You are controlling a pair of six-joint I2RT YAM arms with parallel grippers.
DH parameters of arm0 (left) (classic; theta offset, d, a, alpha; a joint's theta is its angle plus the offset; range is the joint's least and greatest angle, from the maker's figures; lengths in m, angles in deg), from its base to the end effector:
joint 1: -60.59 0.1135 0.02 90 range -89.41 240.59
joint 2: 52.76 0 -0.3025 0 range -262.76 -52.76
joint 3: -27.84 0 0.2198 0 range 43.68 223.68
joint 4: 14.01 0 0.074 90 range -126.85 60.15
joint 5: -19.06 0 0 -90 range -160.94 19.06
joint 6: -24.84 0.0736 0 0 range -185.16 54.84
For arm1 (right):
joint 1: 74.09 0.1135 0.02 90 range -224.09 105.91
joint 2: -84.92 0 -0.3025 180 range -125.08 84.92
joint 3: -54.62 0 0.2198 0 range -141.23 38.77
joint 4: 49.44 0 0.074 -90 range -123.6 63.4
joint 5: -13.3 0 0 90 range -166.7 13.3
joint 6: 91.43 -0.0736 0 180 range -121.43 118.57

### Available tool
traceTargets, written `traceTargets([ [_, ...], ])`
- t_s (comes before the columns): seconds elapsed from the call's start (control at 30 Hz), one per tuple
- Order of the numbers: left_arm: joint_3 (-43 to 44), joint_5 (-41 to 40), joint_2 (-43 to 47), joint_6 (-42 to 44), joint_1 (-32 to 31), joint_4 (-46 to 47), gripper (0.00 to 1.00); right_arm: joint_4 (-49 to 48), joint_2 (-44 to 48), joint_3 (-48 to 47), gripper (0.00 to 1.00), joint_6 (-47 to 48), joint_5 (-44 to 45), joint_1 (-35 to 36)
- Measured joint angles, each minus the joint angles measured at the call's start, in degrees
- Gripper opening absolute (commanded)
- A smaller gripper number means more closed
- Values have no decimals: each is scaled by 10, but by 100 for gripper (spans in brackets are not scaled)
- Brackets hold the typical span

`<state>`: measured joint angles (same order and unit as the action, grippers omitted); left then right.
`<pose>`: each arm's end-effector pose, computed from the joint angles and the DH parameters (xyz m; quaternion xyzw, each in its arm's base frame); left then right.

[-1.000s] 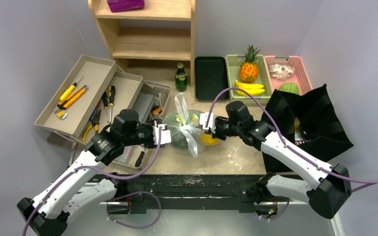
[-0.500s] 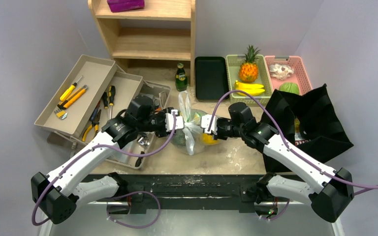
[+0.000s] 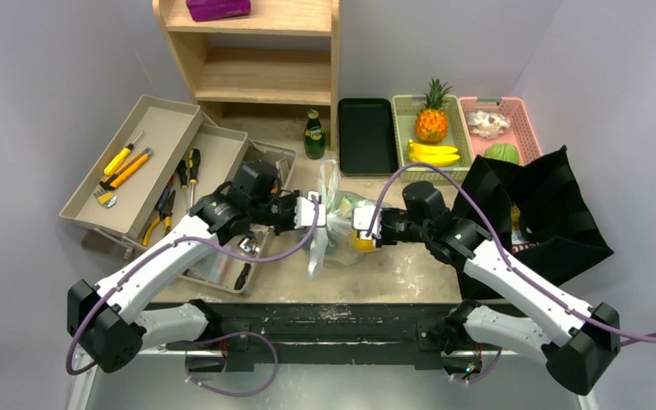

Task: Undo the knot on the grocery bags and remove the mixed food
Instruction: Untie the takeout bag at the center of the board.

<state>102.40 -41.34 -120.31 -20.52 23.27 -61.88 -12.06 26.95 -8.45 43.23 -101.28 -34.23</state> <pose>0.1585 -0.1665 0.3296 0.6568 0.5941 -0.2062 0.4160 0.1321 0.1502 0.3142 -0.6515 0.5642 0.1665 0.4790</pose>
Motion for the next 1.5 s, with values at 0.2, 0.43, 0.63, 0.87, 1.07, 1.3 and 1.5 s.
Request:
traceTargets([
  [0.2, -59, -19, 115, -2, 18, 0, 0, 35, 76, 20, 0, 12, 17, -14],
  [0.43, -76, -39, 182, -31, 77, 16, 0, 127, 133, 47, 0, 37, 26, -118],
  [0.63, -15, -30, 96, -66, 5, -3, 46, 144, 99, 42, 0, 37, 6, -122],
  [0.87, 100, -7, -8, -86, -40, -24, 65, 154, 99, 37, 0, 49, -8, -120],
  [1.07, 191, -1, -96, -110, -45, -13, 69, 154, 102, 36, 33, 33, -22, -113],
  [1.3, 169, -23, -138, -125, -72, 23, 68, 177, 61, -2, 56, -81, -17, -113],
  [1.5, 109, -28, -139, -126, -71, 29, 66, 165, 49, -57, 59, -223, 2, -115],
])
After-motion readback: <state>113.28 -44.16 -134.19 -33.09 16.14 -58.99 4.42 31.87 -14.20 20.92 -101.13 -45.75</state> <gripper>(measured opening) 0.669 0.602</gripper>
